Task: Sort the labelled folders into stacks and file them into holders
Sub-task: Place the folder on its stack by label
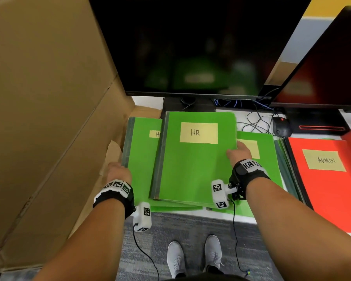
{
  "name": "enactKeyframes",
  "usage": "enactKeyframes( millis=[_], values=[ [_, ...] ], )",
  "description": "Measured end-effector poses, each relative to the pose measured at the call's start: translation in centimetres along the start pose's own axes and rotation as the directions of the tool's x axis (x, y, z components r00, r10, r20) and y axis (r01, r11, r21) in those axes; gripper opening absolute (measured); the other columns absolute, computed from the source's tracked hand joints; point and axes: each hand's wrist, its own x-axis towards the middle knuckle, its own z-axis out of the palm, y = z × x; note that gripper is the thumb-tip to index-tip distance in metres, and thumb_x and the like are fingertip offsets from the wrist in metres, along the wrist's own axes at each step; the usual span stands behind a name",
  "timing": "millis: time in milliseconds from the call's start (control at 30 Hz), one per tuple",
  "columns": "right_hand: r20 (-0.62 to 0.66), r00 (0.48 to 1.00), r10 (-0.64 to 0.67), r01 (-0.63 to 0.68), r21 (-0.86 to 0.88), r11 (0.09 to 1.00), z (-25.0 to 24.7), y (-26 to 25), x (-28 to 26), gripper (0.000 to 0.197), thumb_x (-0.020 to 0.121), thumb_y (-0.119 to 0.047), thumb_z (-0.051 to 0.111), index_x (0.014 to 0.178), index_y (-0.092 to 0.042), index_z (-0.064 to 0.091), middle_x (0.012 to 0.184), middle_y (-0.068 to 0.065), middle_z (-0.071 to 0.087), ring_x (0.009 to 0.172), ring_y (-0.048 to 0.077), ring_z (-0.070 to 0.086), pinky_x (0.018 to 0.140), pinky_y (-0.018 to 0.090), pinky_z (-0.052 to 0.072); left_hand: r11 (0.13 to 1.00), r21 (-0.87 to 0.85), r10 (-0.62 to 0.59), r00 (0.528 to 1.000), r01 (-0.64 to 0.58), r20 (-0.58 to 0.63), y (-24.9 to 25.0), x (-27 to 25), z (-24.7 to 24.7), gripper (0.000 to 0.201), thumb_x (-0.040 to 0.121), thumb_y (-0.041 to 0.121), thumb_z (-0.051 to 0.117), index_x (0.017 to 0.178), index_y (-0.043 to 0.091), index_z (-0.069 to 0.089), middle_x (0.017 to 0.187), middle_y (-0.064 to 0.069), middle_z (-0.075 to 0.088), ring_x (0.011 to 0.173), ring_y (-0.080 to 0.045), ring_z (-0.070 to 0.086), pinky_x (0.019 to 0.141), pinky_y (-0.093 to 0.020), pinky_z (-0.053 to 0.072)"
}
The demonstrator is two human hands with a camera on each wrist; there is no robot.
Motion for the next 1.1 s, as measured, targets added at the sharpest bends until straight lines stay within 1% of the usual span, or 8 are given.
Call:
enactKeyframes(
  millis=[67,233,300,400,600,800,933,1100],
  values=[
    [0.042,0.999,-0.003,0.006,-0.05,0.999,0.6,-0.4,-0.5,0.047,0.094,-0.002,0.046,0.139,-0.008,0.039,0.133,0.012,0.05,0.117,0.03,0.052,0.085,0.027,0.04,0.995,-0.095,0.016,1.0,-0.016,0.007,-0.2,0.2,0.4,0.028,0.101,0.015,0.033,0.116,0.005,0.053,0.115,-0.019,0.059,0.102,-0.036,0.057,0.087,-0.04,0.045],
    [0.15,0.986,-0.073,0.085,-0.074,0.994,2.1,-1.3,-1.7,0.051,0.096,-0.009,0.046,0.143,-0.012,0.027,0.141,0.015,0.041,0.123,0.031,0.047,0.096,0.033,0.038,0.958,-0.273,0.137,0.976,-0.087,0.172,0.4,0.1,1.7,0.019,0.092,0.01,0.033,0.083,0.02,0.047,0.076,-0.008,0.05,0.072,-0.023,0.049,0.067,-0.03,0.038],
    [0.135,0.984,-0.115,0.121,-0.042,0.992,2.3,-1.3,-1.9,0.051,0.095,-0.008,0.048,0.142,-0.013,0.028,0.137,0.014,0.044,0.104,0.028,0.057,0.086,0.033,0.046,0.931,-0.357,0.164,0.961,-0.077,0.222,0.6,0.3,2.2,0.026,0.09,0.008,0.033,0.073,0.022,0.048,0.076,-0.011,0.054,0.076,-0.026,0.053,0.071,-0.035,0.043],
    [0.041,0.988,-0.151,0.149,0.062,0.987,1.9,-1.5,-1.8,0.057,0.092,-0.003,0.052,0.141,-0.022,0.03,0.129,0.013,0.052,0.078,0.021,0.057,0.068,0.025,0.048,0.911,-0.412,0.129,0.97,-0.032,0.208,0.2,0.0,1.9,0.027,0.095,0.003,0.04,0.099,0.018,0.062,0.106,-0.012,0.065,0.098,-0.03,0.06,0.091,-0.043,0.047],
    [-0.06,0.992,-0.114,0.116,0.043,0.992,-0.2,-1.3,-1.3,0.057,0.094,-0.001,0.045,0.147,-0.019,0.03,0.144,0.007,0.043,0.124,0.028,0.049,0.092,0.026,0.04,0.994,0.085,0.049,0.985,-0.064,0.168,-1.3,0.8,0.7,0.051,0.089,0.011,0.045,0.138,0.024,0.044,0.134,-0.012,0.052,0.111,-0.034,0.056,0.091,-0.036,0.048],
    [-0.097,0.994,-0.048,0.053,0.054,0.997,-1.2,-0.3,-0.4,0.058,0.094,0.0,0.043,0.147,-0.021,0.03,0.144,0.007,0.043,0.119,0.029,0.052,0.084,0.025,0.041,0.98,0.188,0.025,0.977,-0.066,0.212,-1.5,1.1,1.3,0.068,0.077,0.017,0.071,0.137,0.018,0.039,0.133,-0.014,0.052,0.115,-0.035,0.056,0.098,-0.041,0.049],
    [-0.113,0.994,0.012,-0.004,0.074,0.997,-1.7,0.1,0.2,0.06,0.094,0.0,0.044,0.147,-0.022,0.029,0.148,0.004,0.038,0.119,0.027,0.053,0.086,0.026,0.043,0.992,0.126,-0.008,0.962,-0.028,0.275,-1.7,1.5,1.3,0.06,0.08,0.005,0.068,0.134,0.014,0.043,0.129,-0.015,0.056,0.111,-0.033,0.058,0.094,-0.037,0.049],
    [-0.125,0.991,0.05,-0.037,0.107,0.994,-2.3,0.4,0.7,0.059,0.095,0.001,0.044,0.147,-0.022,0.03,0.151,0.003,0.034,0.126,0.026,0.047,0.099,0.032,0.041,0.997,0.061,0.033,0.99,-0.041,0.136,-1.4,1.0,0.7,0.045,0.086,0.005,0.05,0.13,0.017,0.055,0.128,-0.01,0.06,0.11,-0.032,0.059,0.093,-0.036,0.05]
  ],
)
